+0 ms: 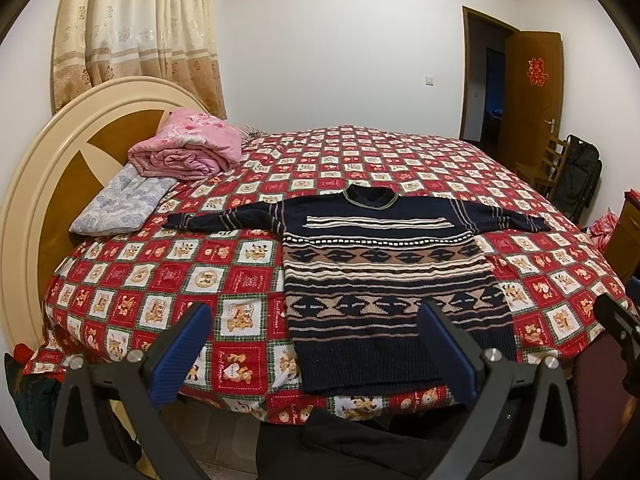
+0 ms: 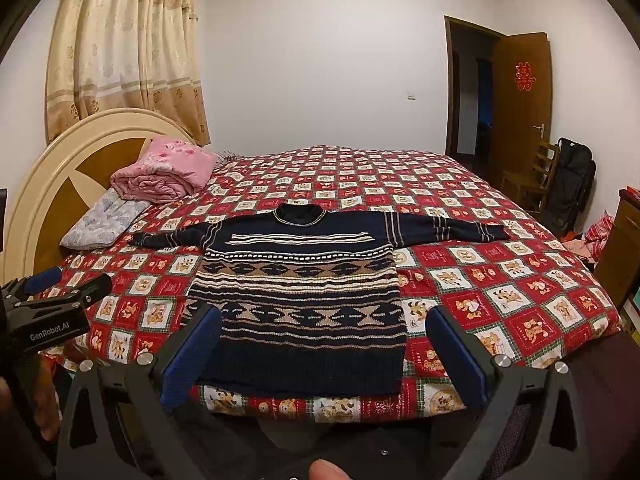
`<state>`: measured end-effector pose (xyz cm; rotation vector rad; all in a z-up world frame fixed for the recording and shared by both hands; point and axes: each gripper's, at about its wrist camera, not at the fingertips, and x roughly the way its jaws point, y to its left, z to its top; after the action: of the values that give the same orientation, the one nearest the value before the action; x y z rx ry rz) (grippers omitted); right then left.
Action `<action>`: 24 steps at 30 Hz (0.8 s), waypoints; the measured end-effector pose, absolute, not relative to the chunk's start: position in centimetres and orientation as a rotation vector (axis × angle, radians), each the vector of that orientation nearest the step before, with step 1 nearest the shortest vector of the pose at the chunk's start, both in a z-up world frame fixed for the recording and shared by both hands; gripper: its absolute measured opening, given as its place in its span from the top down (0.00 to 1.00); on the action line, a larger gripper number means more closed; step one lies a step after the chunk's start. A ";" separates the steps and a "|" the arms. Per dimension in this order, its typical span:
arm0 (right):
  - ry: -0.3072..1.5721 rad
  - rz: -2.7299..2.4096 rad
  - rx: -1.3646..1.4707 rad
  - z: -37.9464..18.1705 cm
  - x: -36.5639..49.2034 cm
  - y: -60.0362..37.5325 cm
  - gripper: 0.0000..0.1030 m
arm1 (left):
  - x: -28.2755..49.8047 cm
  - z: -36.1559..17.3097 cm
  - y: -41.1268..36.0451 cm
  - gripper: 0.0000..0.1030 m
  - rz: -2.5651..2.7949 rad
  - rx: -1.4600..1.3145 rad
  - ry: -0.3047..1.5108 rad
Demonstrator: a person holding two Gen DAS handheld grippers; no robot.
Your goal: Fold small clothes
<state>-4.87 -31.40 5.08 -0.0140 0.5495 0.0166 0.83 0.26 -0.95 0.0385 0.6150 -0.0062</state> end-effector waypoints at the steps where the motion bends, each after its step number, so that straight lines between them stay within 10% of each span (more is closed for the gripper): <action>1: 0.549 0.016 -0.013 5.1 -4.9 -31.4 0.01 | 0.9 -1.0 0.3 0.00 -0.006 0.039 0.615; 24: 0.553 0.146 -0.035 2.9 -3.7 -31.1 0.01 | 1.7 -2.5 -0.6 0.00 -0.013 0.047 0.638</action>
<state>-3.69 -31.13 2.92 -0.0349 0.5531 0.1464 1.66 -0.59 -2.46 0.0472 0.6384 -0.0127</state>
